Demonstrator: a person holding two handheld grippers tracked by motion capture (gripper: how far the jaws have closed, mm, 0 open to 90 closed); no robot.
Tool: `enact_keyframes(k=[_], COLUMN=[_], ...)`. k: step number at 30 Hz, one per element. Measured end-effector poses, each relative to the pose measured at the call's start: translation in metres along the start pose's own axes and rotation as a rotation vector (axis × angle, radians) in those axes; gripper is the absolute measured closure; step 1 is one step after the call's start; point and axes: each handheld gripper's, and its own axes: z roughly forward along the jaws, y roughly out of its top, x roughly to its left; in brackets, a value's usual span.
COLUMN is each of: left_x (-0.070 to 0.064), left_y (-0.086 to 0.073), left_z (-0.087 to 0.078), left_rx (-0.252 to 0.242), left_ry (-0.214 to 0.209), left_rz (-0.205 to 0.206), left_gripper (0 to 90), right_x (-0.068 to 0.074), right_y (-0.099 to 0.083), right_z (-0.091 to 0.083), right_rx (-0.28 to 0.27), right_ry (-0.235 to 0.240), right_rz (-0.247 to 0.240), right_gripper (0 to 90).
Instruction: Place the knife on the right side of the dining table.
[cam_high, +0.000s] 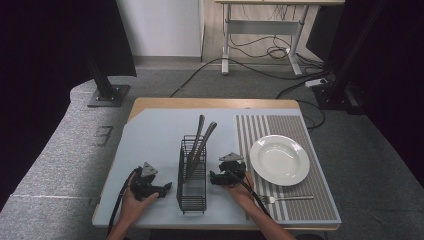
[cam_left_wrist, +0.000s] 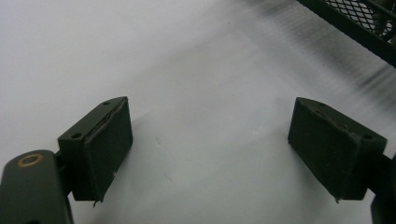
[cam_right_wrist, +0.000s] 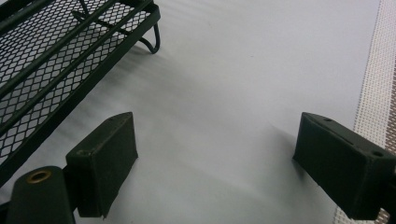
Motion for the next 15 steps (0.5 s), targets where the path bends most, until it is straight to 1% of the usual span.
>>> enact_keyframes(k=[3,4,8,11,15], left_x=[0.000,0.000,0.000,0.000,0.000], left_y=[0.000,0.000,0.000,0.000,0.000], left_z=[0.000,0.000,0.000,0.000,0.000], left_rx=[0.000,0.000,0.000,0.000,0.000], left_ry=[0.000,0.001,0.000,0.000,0.000], left_rz=[0.000,0.000,0.000,0.000,0.000], left_gripper=[13.2,13.2,13.2,13.2,13.2], right_x=[-0.002,-0.004,-0.007,-0.011,-0.016], right_y=[0.000,-0.001,0.000,0.006,0.019], right_z=[-0.001,-0.002,-0.006,-0.017,-0.038], right_rx=[-0.010,-0.024,-0.036,-0.070,-0.114], right_ry=[0.015,0.029,0.040,0.062,0.083], right_rz=[0.015,0.033,0.048,0.063,0.075], right_gripper=[13.4,13.4,13.4,13.2,12.9])
